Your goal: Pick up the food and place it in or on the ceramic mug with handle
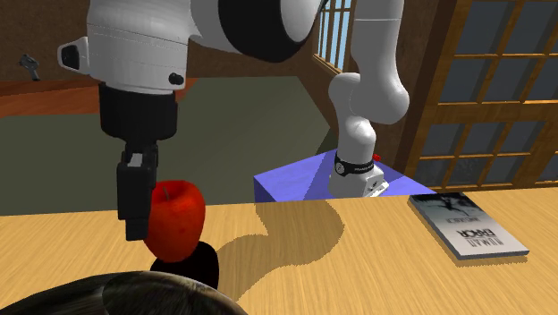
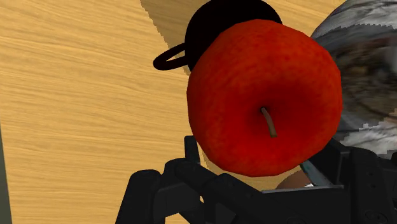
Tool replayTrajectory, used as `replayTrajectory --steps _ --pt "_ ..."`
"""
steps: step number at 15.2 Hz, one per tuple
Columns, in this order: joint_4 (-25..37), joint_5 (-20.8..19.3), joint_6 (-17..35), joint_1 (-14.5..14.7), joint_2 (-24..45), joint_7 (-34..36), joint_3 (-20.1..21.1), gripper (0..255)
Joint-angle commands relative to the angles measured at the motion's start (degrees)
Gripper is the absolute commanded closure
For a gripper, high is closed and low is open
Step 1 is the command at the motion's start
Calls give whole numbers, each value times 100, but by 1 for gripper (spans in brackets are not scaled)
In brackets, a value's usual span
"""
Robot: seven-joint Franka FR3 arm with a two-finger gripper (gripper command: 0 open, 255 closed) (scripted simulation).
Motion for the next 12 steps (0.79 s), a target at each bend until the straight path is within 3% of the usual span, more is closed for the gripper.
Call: replayTrajectory --steps 1,11,12 --pt "-90 -29 147 2 56 18 0 255" --pt "-199 -68 320 5 125 47 -1 255" --pt "-199 -68 320 5 125 47 -1 0"
